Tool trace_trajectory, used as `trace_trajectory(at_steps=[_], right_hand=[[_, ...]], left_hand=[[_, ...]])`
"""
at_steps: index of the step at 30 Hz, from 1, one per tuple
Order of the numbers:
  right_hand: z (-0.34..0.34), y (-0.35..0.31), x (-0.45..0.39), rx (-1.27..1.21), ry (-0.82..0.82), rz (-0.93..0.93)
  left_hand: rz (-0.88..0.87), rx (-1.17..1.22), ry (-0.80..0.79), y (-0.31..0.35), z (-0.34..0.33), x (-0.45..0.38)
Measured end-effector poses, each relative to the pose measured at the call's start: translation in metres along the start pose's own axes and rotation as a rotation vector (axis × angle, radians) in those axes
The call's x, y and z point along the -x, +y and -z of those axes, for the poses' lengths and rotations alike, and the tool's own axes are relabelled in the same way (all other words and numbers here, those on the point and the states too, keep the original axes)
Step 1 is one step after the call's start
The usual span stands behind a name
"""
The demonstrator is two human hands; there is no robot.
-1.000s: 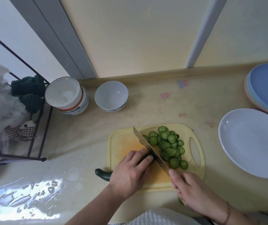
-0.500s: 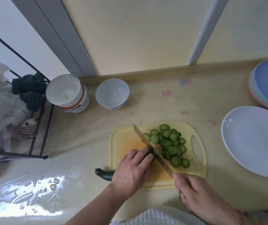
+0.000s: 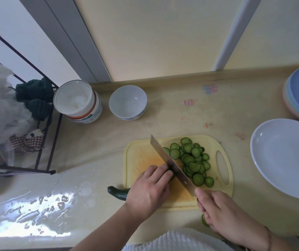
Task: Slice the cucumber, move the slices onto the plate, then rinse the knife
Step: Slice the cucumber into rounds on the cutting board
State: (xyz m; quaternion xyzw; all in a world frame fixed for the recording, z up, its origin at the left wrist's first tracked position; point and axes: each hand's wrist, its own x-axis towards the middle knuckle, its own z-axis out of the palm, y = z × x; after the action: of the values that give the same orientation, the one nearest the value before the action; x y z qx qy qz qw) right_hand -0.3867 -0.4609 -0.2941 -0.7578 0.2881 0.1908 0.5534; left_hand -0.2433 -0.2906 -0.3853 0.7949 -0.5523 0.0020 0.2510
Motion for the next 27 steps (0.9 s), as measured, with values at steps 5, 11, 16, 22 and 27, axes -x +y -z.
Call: trace_trajectory(at_steps=[5,11,16,22,27], right_hand=[[-0.008,-0.003,-0.018,0.063,0.032,0.035],[-0.012,0.002,-0.030,0.098,0.057,0.033],[-0.001,0.001,-0.031,0.020,0.063,-0.024],[-0.003,-0.003,-0.021,-0.012,0.038,0.018],[-0.006,-0.002,-0.008,-0.047,0.039,0.023]], left_hand=[[0.020,0.002,-0.010,-0.001,-0.001,0.001],[0.030,0.008,-0.010,-0.001,-0.001,0.001],[0.031,0.023,0.016,0.001,0.003,0.001],[0.032,0.047,0.028,0.001,0.005,0.001],[0.036,0.066,0.040,0.001,0.005,-0.001]])
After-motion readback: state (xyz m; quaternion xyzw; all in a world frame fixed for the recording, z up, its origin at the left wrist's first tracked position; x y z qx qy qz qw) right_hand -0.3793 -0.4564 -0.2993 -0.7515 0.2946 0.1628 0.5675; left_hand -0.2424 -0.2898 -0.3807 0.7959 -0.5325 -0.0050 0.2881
